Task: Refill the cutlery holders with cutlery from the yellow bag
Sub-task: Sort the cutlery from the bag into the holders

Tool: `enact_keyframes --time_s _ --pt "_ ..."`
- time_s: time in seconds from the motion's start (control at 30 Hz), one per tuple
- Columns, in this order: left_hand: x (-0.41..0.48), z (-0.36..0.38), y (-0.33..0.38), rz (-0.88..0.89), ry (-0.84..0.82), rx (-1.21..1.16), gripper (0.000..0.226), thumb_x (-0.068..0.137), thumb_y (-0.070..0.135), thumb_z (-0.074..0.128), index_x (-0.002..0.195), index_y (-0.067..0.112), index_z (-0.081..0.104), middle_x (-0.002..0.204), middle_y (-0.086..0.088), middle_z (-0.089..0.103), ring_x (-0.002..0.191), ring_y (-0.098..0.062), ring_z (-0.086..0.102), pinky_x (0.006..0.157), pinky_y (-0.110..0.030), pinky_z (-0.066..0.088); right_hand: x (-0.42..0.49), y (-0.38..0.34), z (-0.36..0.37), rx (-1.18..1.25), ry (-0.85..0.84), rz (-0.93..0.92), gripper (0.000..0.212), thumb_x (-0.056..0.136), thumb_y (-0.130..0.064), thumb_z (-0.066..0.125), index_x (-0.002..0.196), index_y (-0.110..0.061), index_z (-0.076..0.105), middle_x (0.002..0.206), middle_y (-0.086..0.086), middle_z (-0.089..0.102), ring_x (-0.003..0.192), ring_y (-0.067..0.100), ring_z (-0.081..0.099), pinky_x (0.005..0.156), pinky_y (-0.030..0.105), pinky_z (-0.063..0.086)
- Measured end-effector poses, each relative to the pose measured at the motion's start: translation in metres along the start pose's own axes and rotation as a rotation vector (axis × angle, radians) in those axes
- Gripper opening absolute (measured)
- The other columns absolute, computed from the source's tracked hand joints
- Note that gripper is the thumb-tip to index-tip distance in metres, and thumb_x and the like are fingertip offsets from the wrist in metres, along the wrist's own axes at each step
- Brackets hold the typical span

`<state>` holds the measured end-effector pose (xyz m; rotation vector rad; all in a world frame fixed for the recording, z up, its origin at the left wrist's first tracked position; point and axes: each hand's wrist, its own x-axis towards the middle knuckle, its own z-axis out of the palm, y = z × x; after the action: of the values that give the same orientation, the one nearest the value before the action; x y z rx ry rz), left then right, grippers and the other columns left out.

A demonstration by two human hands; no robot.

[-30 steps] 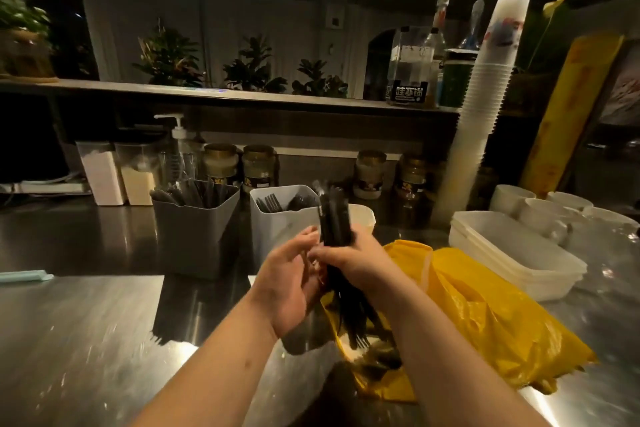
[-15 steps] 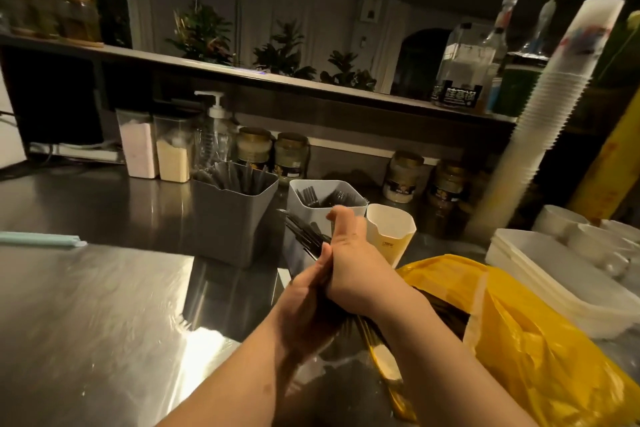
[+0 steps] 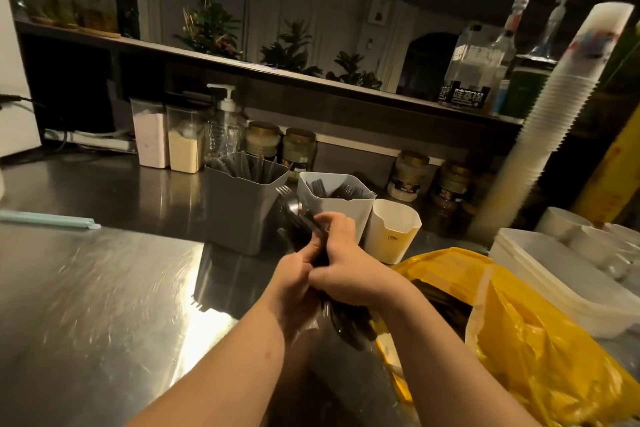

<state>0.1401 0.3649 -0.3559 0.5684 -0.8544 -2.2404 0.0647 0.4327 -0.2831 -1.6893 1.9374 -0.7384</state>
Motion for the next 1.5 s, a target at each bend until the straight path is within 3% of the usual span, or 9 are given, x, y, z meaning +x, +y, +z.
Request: enact_keyframes --time_s 0.17,0.4,0.53,0.7,0.9,1.17,1.27,1.37,1.5 --pt "0.002 -0.001 0.015 0.095 0.186 0.214 0.036 0.098 0.038 0.060 0.112 0.007 0.072 0.108 -0.016 0.076 0.104 -0.034 0.072 0.100 -0.051 0.053 0.008 0.015 0.017 0.327 0.247 0.068 0.013 0.104 -0.019 0.051 0.111 -0.027 0.043 0.126 0.005 0.049 0.107 0.015 0.059 0.085 0.025 0.058" --pt "-0.010 0.010 0.024 0.208 0.182 0.258 0.020 0.097 0.025 0.065 0.111 0.010 0.066 0.098 -0.012 0.077 0.098 -0.030 0.074 0.096 -0.052 0.056 0.013 0.017 0.008 0.436 0.572 -0.046 0.015 0.097 -0.012 0.061 0.092 -0.025 0.068 0.099 0.001 0.069 0.095 0.016 0.069 0.083 0.038 0.061" --pt "-0.012 0.021 0.043 0.329 0.078 0.382 0.018 0.100 0.018 0.060 0.115 0.017 0.070 0.102 -0.011 0.077 0.099 -0.029 0.074 0.092 -0.051 0.058 0.018 -0.008 -0.031 0.563 0.538 -0.101 0.011 0.097 -0.011 0.063 0.092 -0.018 0.071 0.090 0.004 0.070 0.085 0.012 0.069 0.062 0.021 0.058" --pt "-0.003 0.025 0.083 0.468 0.036 0.541 0.018 0.098 0.021 0.063 0.115 0.024 0.069 0.101 -0.003 0.077 0.095 -0.020 0.075 0.083 -0.038 0.060 0.050 -0.024 -0.049 0.650 0.564 -0.064 0.007 0.093 -0.012 0.069 0.088 -0.016 0.073 0.085 0.009 0.073 0.083 0.024 0.073 0.073 0.034 0.063" --pt "-0.005 -0.007 0.122 0.539 0.083 0.508 0.031 0.088 0.025 0.068 0.118 0.017 0.066 0.100 -0.008 0.077 0.099 -0.026 0.074 0.087 -0.046 0.058 0.083 -0.054 -0.042 0.590 0.407 -0.179 0.009 0.087 -0.014 0.076 0.096 -0.015 0.076 0.082 0.001 0.077 0.076 0.013 0.074 0.060 0.019 0.056" --pt "-0.005 -0.040 0.149 0.544 0.207 0.545 0.045 0.082 0.033 0.081 0.122 0.021 0.066 0.111 -0.013 0.073 0.100 -0.031 0.073 0.086 -0.053 0.058 0.114 -0.091 -0.019 0.548 0.264 -0.151 0.028 0.080 -0.011 0.083 0.104 -0.007 0.070 0.091 0.012 0.075 0.075 0.020 0.076 0.069 0.035 0.063" --pt "-0.004 -0.046 0.147 0.524 0.247 0.531 0.047 0.083 0.035 0.081 0.123 0.022 0.063 0.107 -0.006 0.076 0.103 -0.027 0.072 0.093 -0.054 0.054 0.118 -0.091 -0.020 0.594 0.243 -0.139 0.017 0.082 -0.005 0.079 0.096 -0.005 0.069 0.086 0.013 0.073 0.070 0.021 0.076 0.065 0.038 0.063" --pt "-0.002 -0.049 0.146 0.531 0.300 0.449 0.032 0.091 0.027 0.073 0.117 0.008 0.067 0.097 -0.010 0.077 0.094 -0.027 0.075 0.093 -0.053 0.054 0.120 -0.084 -0.031 0.669 0.450 -0.236 0.007 0.087 -0.006 0.074 0.086 -0.007 0.067 0.075 0.008 0.067 0.062 0.018 0.067 0.055 0.034 0.058" --pt "0.005 -0.057 0.144 0.539 0.413 0.306 0.020 0.094 0.020 0.070 0.096 0.001 0.075 0.083 -0.012 0.075 0.079 -0.024 0.073 0.074 -0.039 0.057 0.121 -0.074 -0.050 0.913 0.868 -0.519 0.013 0.091 -0.006 0.069 0.084 -0.015 0.066 0.076 -0.003 0.070 0.075 0.017 0.073 0.069 0.031 0.062"
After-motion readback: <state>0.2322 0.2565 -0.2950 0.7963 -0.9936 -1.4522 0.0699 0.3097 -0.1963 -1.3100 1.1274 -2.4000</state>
